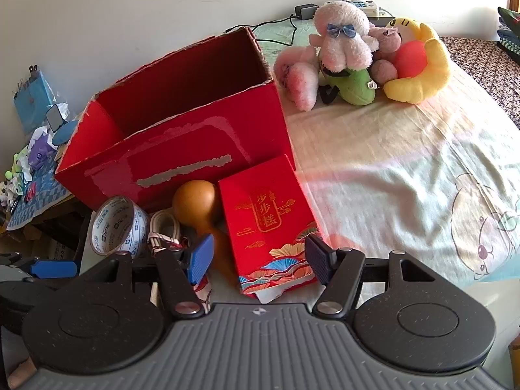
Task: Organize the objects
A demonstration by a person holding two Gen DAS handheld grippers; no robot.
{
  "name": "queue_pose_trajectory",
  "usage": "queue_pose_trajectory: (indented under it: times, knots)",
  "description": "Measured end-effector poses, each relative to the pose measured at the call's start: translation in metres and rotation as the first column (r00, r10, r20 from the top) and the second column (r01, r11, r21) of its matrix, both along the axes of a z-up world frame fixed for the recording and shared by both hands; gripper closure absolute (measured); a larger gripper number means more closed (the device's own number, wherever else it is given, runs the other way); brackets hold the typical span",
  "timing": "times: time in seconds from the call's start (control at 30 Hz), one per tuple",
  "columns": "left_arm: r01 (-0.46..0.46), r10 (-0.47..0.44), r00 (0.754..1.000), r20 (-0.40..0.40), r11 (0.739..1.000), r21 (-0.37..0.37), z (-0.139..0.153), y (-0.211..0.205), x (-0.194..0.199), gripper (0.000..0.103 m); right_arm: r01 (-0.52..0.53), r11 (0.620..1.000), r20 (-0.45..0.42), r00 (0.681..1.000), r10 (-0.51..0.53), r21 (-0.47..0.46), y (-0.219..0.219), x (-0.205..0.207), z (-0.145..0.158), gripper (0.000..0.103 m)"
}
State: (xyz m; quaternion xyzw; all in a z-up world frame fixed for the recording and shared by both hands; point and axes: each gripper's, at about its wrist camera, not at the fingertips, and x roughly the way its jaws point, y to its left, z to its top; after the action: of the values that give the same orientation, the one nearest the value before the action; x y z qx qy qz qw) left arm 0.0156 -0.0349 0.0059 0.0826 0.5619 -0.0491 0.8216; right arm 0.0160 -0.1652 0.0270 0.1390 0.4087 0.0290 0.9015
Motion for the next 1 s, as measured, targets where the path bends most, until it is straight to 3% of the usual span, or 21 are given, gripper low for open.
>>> queue_pose_trajectory:
  times: [0.17, 0.3, 0.5, 0.57, 0.63, 0.93, 1.0]
  knots:
    - [0.046, -0.046, 0.999, 0.018, 0.998, -0.031, 0.010, -0.006, 0.000, 0.005, 0.000, 1.000, -0.011, 1.000, 0.001, 0.008, -0.011, 0.006, -0.002, 0.038]
    - [0.107, -0.101, 0.994, 0.051, 0.984, -0.140, 0.023, -0.011, 0.000, 0.009, 0.000, 0.999, 0.003, 1.000, 0.000, 0.041, -0.029, 0.011, -0.002, 0.038]
    - [0.224, -0.202, 0.975, 0.098, 0.906, -0.358, 0.033, -0.030, 0.003, 0.015, -0.013, 0.977, -0.040, 0.999, 0.022, 0.215, -0.071, 0.036, -0.011, 0.044]
    - [0.254, -0.229, 0.967, 0.111, 0.884, -0.392, 0.030, -0.042, 0.005, 0.018, -0.028, 0.965, -0.066, 0.997, 0.046, 0.260, -0.080, 0.045, -0.015, 0.046]
    - [0.282, -0.253, 0.959, 0.126, 0.878, -0.388, 0.020, -0.058, 0.010, 0.018, -0.059, 0.960, -0.077, 0.994, 0.083, 0.273, -0.085, 0.054, -0.019, 0.047]
    - [0.149, -0.194, 0.978, -0.073, 0.902, -0.406, -0.019, -0.079, 0.043, 0.021, -0.198, 0.927, -0.218, 0.937, 0.275, 0.319, -0.092, 0.087, -0.044, 0.049]
    - [0.128, -0.175, 0.981, -0.082, 0.906, -0.405, -0.020, -0.083, 0.047, 0.021, -0.227, 0.916, -0.243, 0.918, 0.315, 0.332, -0.093, 0.095, -0.049, 0.050]
